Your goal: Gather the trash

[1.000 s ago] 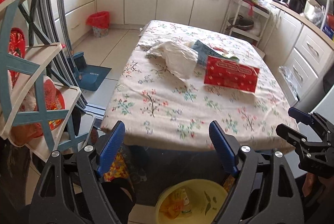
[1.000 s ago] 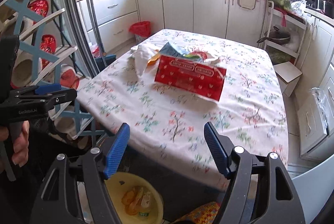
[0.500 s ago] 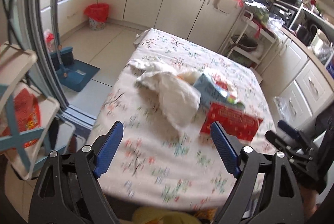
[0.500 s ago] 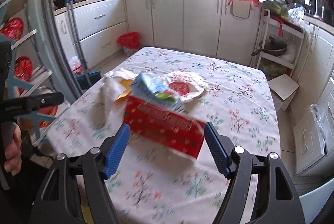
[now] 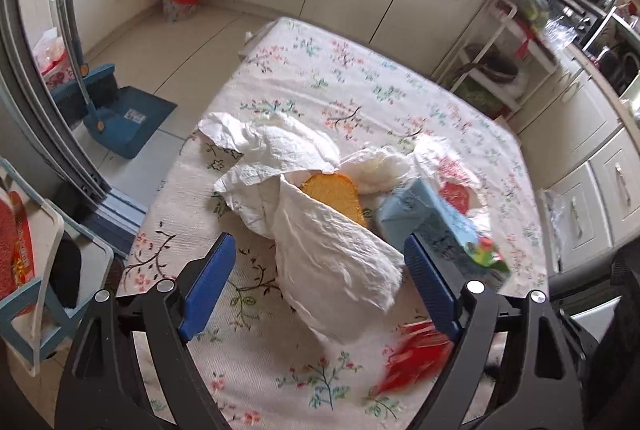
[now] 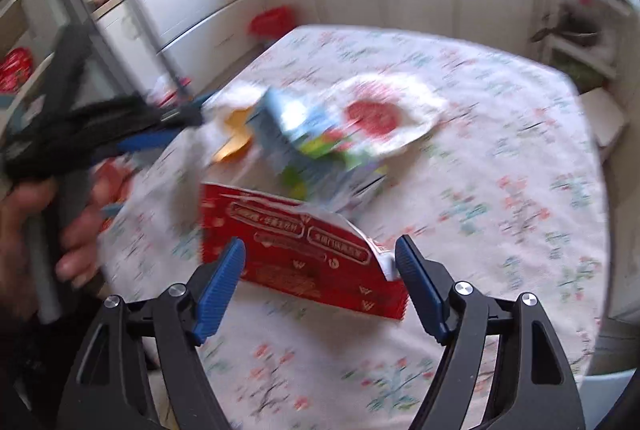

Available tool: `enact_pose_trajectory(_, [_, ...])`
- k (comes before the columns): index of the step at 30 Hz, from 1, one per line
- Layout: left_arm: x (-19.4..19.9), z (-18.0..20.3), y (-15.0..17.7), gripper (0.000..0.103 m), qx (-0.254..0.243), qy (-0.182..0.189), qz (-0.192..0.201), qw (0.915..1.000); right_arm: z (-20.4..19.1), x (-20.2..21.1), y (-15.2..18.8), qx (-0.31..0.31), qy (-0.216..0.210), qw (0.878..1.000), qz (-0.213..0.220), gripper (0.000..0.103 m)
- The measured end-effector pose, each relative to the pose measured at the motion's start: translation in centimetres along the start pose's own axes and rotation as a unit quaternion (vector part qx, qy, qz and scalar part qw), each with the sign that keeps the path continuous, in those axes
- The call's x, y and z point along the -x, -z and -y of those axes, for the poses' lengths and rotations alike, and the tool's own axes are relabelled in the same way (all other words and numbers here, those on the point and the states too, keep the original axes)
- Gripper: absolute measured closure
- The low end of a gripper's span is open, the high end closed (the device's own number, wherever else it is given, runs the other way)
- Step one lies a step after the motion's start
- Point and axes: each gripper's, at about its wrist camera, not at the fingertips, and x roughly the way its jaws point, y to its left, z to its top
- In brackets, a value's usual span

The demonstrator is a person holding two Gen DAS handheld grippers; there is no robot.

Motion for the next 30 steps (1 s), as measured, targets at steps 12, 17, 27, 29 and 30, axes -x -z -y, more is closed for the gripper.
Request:
enact_pose_trajectory(12, [-1.3,-2.0,1.7,0.086,-0.014,0.006,-0.053,0.9985,-2.5,-0.8,0.7,0.033,0.005,0.999,-0.012,0.029])
enact_pose_trajectory(17, [0.6,-1.9,2.7,0.093,-0.042,0.016,-0.042,0.9981,-4.9,-2.8,1.4,0.075,0.017,0.996,-0.043,0.029])
enact_pose_trajectory(27, [3.9,-1.8,5.5,0.095,-0.071,0.044,-0.045,0.9955,-7.2,-3.3,2.9,0.113,0.045,0.992,-0.044,0.096])
enact_pose_trajectory(29, [4.0,-1.9,6.3,0.095,-0.077,0.046,-0.055,0.9944,-7.1,-2.9,3.1,0.108,0.05,0.992,-0.039,0.098])
enact_pose_trajectory(30, [3.9,-2.0,6.7,0.095,-0.081,0.044,-0.063,0.9937,-7.0,-2.5,3.3,0.104,0.05,0.993,-0.035,0.099])
